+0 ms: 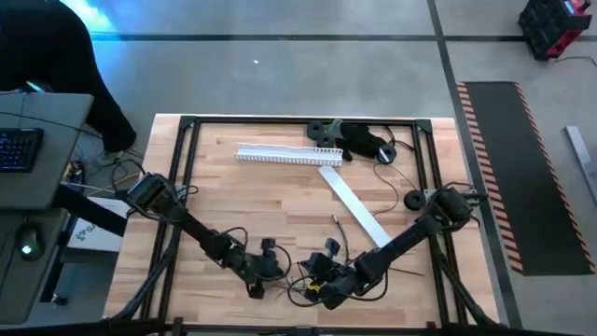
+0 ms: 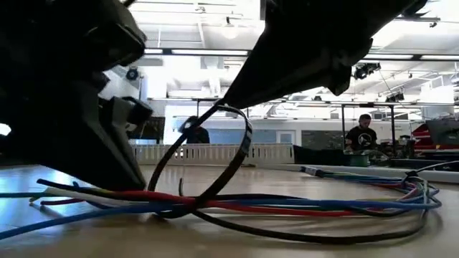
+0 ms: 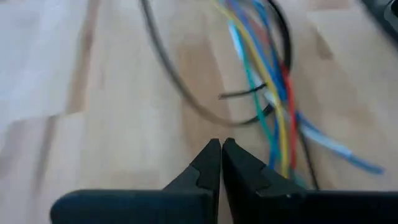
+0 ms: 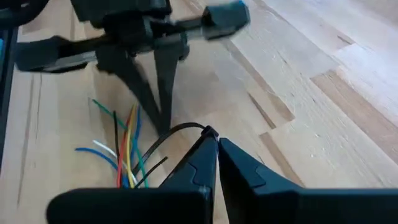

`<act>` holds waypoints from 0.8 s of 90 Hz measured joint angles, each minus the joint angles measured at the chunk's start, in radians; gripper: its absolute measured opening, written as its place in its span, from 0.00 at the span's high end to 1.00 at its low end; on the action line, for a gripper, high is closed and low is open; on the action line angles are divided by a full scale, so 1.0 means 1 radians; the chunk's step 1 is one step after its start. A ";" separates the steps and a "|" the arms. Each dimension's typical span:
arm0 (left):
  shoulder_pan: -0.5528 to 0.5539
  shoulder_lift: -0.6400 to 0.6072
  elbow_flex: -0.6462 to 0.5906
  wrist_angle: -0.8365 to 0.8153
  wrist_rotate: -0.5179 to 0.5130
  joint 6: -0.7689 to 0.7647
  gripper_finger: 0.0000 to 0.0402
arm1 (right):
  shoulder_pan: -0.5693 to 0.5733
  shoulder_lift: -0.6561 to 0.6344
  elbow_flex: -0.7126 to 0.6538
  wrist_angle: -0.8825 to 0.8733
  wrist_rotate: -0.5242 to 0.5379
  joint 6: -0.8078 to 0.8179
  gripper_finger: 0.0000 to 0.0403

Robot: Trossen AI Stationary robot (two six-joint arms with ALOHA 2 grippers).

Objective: Ziptie cables
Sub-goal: Wrap the wire cables with the black zip tie

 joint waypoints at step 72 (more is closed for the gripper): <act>0.045 0.156 0.388 -0.369 0.077 0.135 1.00 | 0.000 0.000 0.000 -0.062 0.001 0.041 1.00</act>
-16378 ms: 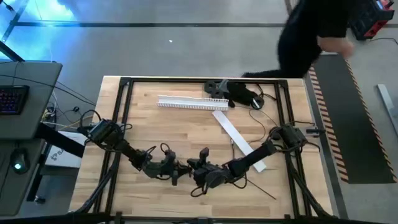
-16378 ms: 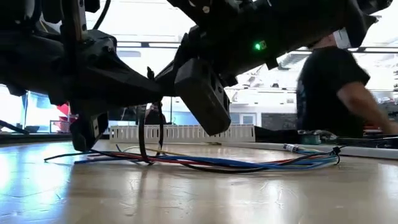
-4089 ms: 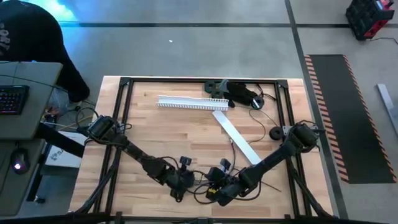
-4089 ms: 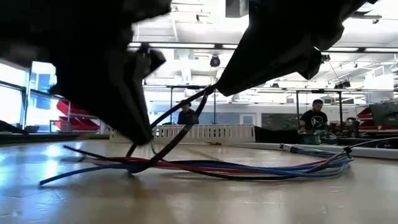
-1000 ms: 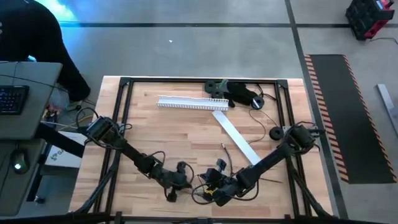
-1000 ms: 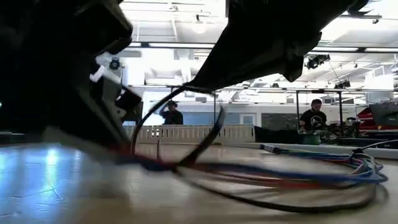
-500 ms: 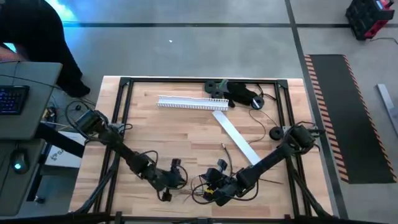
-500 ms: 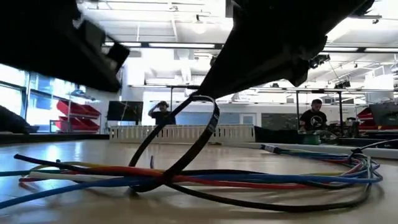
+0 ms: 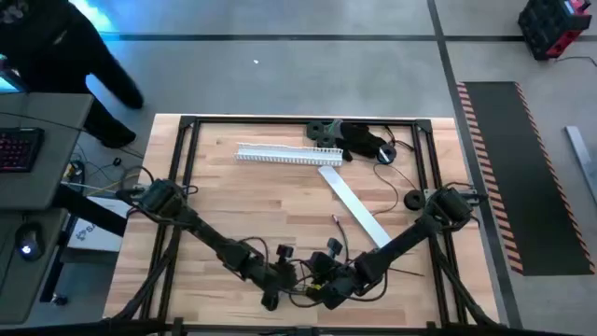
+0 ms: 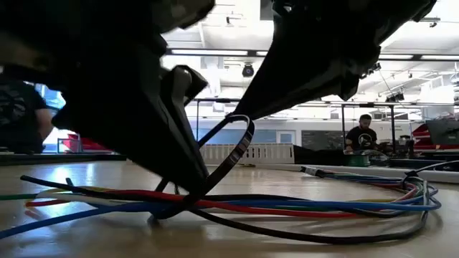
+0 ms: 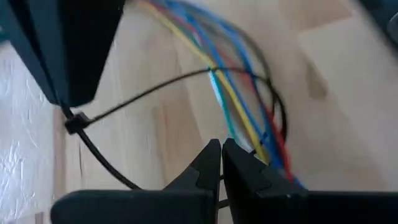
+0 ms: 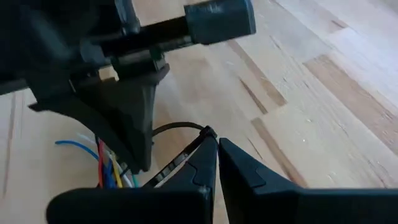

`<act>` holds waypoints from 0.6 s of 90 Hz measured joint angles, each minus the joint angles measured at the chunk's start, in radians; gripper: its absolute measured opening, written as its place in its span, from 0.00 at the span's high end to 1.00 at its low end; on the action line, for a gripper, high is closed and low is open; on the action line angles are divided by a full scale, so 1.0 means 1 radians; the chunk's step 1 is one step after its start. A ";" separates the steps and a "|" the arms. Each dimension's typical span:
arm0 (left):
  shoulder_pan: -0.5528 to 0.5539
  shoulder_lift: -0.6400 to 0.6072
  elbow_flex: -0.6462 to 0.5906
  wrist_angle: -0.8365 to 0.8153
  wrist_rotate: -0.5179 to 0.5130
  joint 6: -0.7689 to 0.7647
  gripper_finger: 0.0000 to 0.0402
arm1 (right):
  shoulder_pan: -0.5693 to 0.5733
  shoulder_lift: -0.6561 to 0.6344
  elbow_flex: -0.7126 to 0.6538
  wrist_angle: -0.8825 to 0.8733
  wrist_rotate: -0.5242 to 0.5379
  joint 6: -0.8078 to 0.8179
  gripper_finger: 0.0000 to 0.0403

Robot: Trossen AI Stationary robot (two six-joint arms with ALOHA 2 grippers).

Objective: Ziptie cables
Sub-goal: Wrap the wire cables with the black zip tie

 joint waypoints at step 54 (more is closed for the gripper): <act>-0.063 0.011 0.106 -0.241 -0.007 -0.108 1.00 | 0.012 0.000 0.000 -0.026 0.012 -0.002 1.00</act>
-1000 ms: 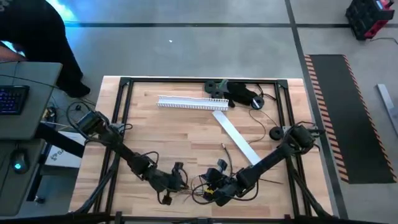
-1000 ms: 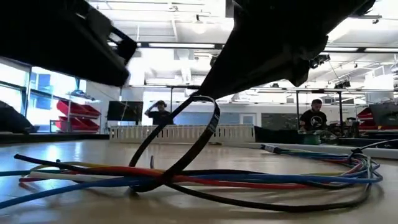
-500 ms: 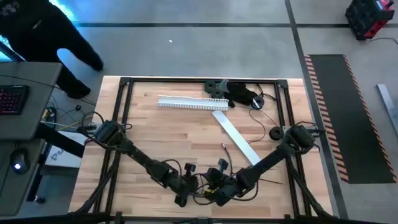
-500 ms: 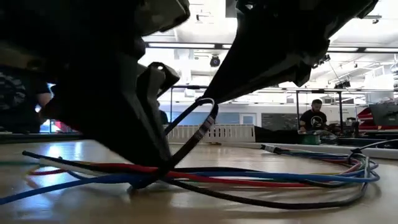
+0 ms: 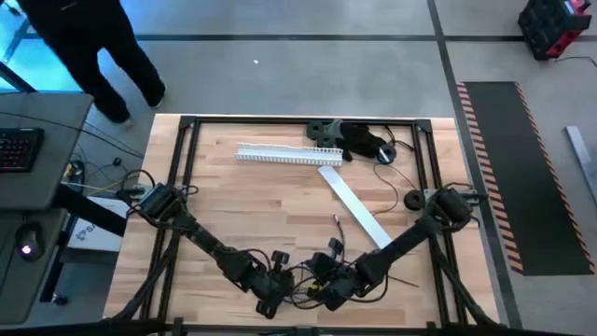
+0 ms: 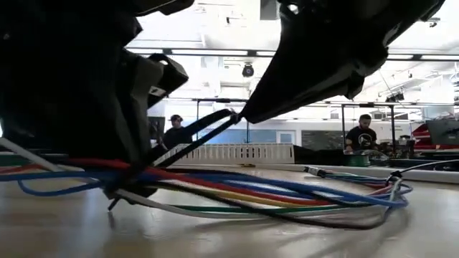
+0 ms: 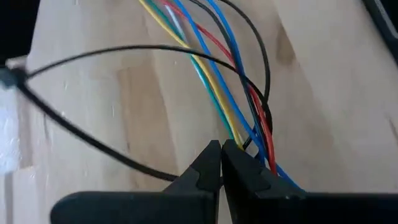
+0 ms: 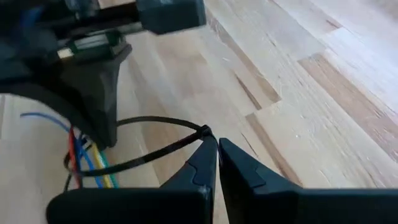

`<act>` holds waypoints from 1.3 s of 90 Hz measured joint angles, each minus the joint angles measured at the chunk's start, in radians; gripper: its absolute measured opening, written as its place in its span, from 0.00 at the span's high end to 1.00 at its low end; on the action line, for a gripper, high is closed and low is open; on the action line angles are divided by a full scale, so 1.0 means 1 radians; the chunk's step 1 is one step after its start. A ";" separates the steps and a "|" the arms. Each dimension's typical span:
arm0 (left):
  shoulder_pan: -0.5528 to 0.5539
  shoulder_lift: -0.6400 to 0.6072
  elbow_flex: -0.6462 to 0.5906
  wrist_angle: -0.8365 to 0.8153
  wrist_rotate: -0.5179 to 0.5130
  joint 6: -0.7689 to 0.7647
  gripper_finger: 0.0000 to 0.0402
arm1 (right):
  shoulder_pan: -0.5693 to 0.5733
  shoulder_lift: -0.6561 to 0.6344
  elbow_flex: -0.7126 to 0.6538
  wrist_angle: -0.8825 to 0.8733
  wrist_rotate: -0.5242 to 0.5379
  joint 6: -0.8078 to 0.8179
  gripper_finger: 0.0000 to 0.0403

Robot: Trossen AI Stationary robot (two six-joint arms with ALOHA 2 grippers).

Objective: Ziptie cables
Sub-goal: Wrap the wire cables with the black zip tie

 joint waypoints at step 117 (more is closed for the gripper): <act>0.016 -0.032 0.000 0.015 0.077 0.126 0.72 | 0.009 -0.002 0.203 -0.240 -0.223 -0.094 1.00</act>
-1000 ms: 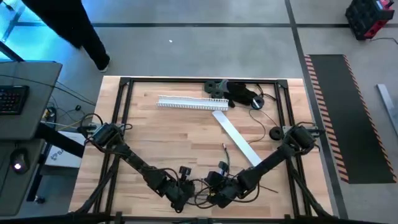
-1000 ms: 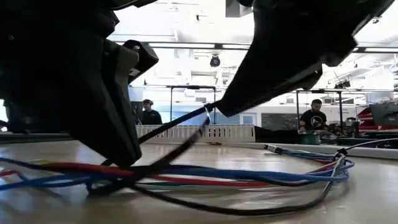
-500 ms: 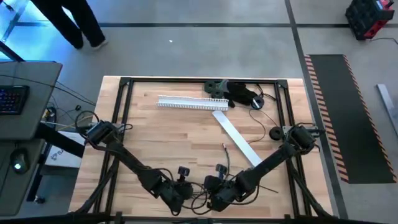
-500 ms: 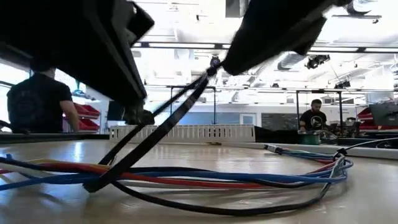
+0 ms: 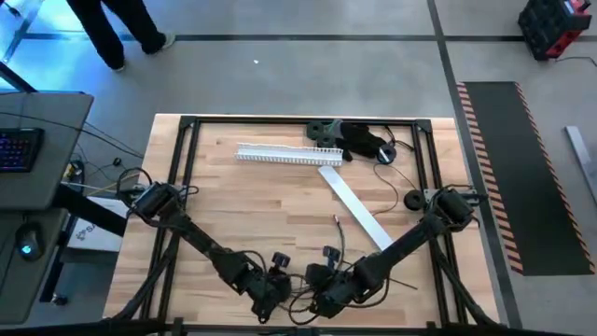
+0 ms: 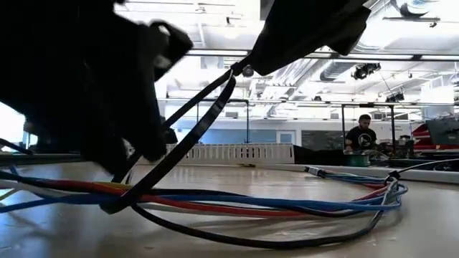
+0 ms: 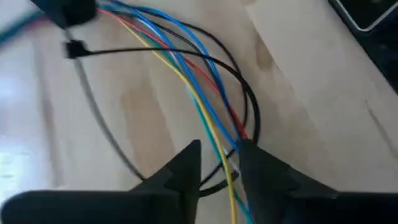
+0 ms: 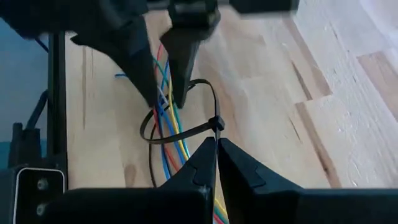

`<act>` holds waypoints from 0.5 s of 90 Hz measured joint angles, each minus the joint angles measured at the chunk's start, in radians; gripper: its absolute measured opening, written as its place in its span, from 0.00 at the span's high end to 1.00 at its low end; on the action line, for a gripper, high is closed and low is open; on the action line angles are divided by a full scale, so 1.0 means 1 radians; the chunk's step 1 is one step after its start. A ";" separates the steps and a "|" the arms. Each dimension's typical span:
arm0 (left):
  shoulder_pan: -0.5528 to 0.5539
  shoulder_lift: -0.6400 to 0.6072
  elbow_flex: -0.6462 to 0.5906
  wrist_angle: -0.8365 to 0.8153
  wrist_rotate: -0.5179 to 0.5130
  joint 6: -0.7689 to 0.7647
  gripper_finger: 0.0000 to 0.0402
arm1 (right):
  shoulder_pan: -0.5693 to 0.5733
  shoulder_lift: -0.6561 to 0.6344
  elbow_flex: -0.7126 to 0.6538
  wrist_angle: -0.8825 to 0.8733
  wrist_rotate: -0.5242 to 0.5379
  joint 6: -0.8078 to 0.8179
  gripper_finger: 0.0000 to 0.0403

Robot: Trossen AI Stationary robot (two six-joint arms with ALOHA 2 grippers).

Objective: Ziptie cables
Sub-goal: Wrap the wire cables with the black zip tie

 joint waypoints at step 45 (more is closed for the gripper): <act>0.045 0.038 0.000 -0.015 0.120 -0.013 0.78 | 0.007 0.001 0.000 -0.003 0.031 0.000 1.00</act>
